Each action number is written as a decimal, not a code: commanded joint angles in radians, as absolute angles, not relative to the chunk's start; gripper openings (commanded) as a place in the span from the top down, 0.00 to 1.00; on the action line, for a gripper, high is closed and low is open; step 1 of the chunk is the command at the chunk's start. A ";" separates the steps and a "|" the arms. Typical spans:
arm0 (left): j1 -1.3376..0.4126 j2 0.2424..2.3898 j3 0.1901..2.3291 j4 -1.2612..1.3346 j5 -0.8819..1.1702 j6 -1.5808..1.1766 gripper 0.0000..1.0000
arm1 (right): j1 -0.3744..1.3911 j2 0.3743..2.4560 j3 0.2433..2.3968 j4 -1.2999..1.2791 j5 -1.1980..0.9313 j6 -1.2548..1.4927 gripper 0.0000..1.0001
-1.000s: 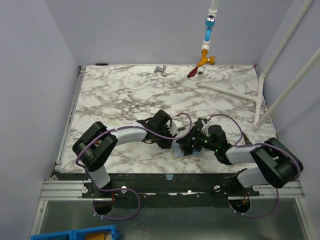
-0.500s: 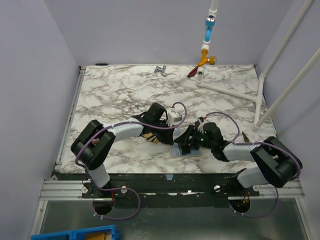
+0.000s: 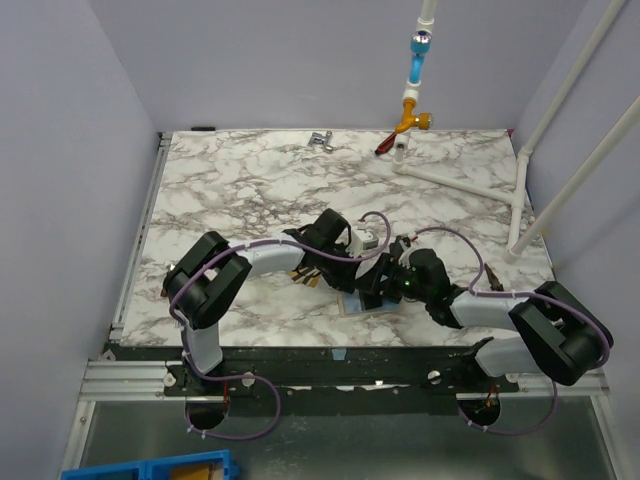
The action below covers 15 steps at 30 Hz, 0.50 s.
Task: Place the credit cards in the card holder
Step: Insert the credit card into the card holder.
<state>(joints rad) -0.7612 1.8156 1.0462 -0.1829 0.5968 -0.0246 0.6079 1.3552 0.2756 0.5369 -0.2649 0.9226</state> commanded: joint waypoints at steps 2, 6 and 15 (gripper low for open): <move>-0.779 1.832 1.060 -0.274 0.471 0.046 0.95 | 0.611 1.369 0.212 0.377 -0.213 0.891 0.24; -0.797 1.818 1.042 -0.288 0.435 0.075 0.95 | 0.611 1.331 0.206 0.354 -0.177 0.892 0.24; -0.805 1.804 1.027 -0.284 0.424 0.095 0.95 | 0.611 1.222 0.230 0.200 -0.097 0.871 0.24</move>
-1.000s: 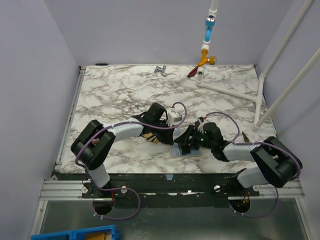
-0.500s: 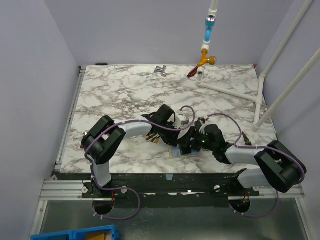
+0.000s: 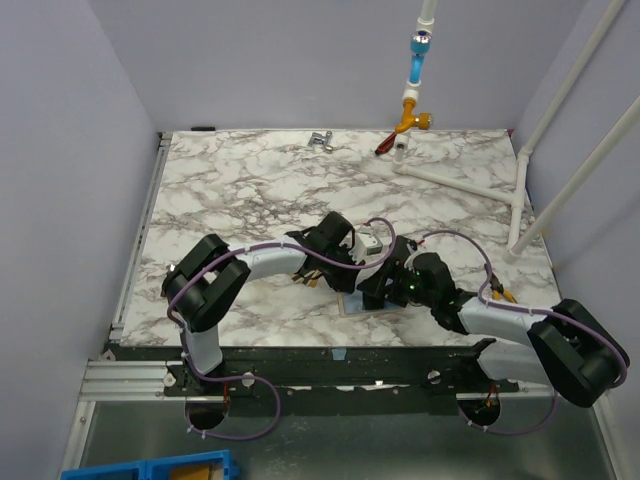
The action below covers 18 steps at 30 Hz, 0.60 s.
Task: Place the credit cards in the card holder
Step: Insert the credit card into the card holder.
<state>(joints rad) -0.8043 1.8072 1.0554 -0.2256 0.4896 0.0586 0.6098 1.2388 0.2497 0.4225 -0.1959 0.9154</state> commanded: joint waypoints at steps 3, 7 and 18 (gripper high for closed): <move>-0.804 1.798 1.021 -0.274 0.431 0.089 0.95 | 0.611 1.240 0.260 0.174 -0.104 0.841 0.25; -0.805 1.783 1.008 -0.260 0.449 0.085 0.95 | 0.612 1.299 0.280 0.178 -0.117 0.834 0.27; -0.803 1.774 1.006 -0.257 0.457 0.084 0.96 | 0.612 1.240 0.380 -0.095 -0.041 0.802 0.28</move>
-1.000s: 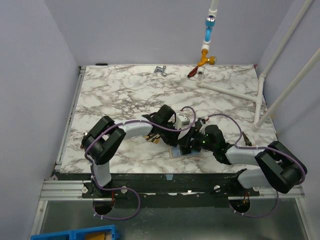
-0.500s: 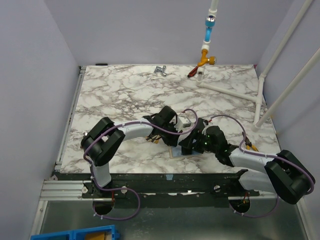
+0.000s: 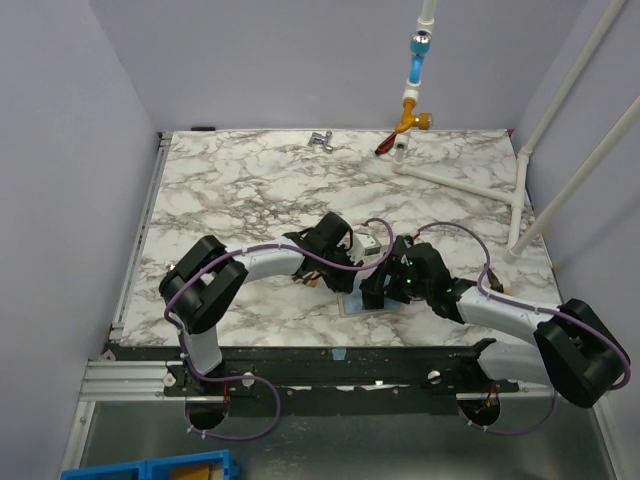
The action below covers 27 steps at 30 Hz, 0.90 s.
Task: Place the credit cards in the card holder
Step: Insert the credit card into the card holder.
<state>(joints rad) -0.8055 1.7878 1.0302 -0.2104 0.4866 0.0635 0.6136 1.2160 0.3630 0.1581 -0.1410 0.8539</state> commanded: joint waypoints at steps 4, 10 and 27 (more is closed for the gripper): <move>-0.803 1.772 1.005 -0.254 0.457 0.082 0.96 | 0.613 1.254 0.361 -0.080 -0.066 0.813 0.29; -0.801 1.770 0.999 -0.251 0.462 0.080 0.96 | 0.629 1.255 0.368 -0.033 -0.091 0.805 0.29; -0.720 1.698 1.031 -0.341 0.512 0.094 0.88 | 0.709 1.322 0.371 -0.009 -0.071 0.784 0.29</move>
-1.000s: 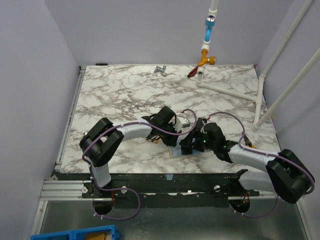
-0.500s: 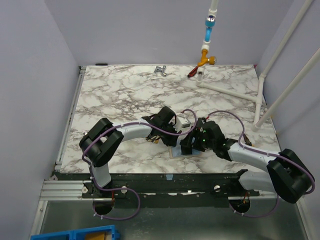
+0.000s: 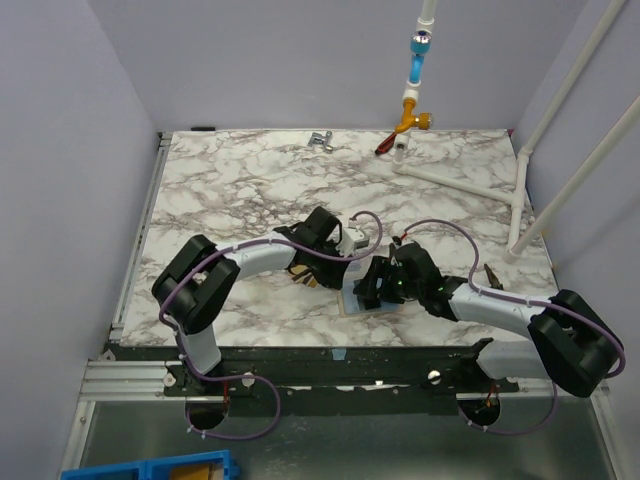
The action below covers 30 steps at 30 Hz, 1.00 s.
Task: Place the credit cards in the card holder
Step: Insert the credit card into the card holder.
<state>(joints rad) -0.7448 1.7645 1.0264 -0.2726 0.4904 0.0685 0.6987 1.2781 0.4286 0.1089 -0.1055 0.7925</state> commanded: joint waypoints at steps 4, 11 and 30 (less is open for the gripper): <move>-0.725 1.655 0.974 -0.328 0.532 0.077 0.88 | 0.711 1.316 0.372 -0.009 -0.072 0.792 0.29; -0.776 1.689 0.947 -0.301 0.556 -0.008 0.91 | 0.731 1.296 0.373 -0.023 -0.069 0.805 0.29; -0.767 1.736 0.874 -0.168 0.615 -0.130 0.93 | 0.889 1.414 0.511 -0.084 -0.051 0.765 0.31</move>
